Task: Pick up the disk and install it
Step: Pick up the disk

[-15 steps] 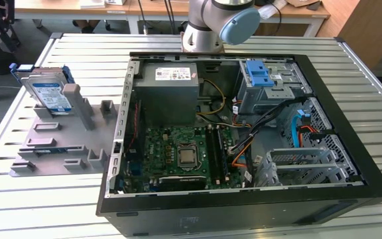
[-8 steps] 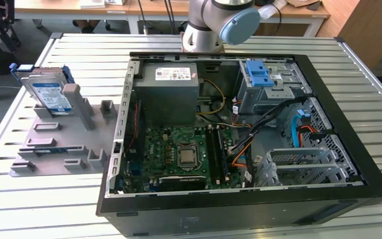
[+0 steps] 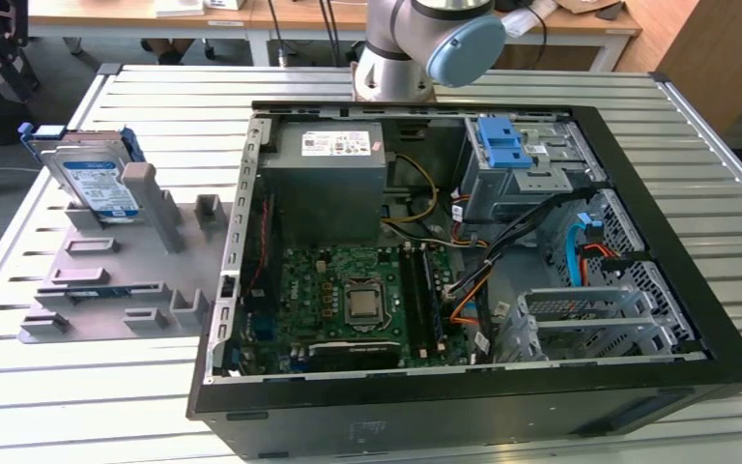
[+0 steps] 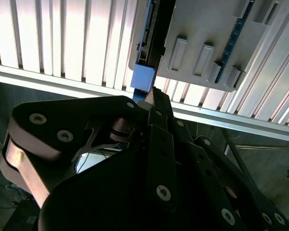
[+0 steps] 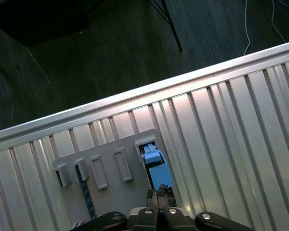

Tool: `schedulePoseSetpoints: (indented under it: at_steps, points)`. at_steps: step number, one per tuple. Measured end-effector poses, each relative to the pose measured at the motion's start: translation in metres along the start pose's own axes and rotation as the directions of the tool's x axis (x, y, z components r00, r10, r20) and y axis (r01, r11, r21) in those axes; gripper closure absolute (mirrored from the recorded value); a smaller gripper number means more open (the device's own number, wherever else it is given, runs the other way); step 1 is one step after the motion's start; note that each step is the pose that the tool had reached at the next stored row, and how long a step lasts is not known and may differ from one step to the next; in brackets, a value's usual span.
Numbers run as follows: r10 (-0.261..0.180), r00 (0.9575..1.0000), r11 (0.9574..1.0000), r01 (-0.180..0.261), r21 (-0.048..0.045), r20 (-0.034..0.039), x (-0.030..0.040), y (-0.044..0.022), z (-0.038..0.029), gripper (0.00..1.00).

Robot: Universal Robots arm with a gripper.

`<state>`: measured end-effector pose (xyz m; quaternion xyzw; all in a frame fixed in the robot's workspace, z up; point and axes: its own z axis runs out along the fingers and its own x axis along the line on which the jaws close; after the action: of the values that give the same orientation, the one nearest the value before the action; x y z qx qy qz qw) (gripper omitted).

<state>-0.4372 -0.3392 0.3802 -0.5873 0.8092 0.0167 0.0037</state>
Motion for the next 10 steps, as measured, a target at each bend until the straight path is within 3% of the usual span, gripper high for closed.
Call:
schedulePoseSetpoints:
  at_steps: [10]
  points:
    - [-0.007,1.0000,1.0000,0.007,-0.0002,-0.0002,0.0000,0.0000,0.0000,0.89]
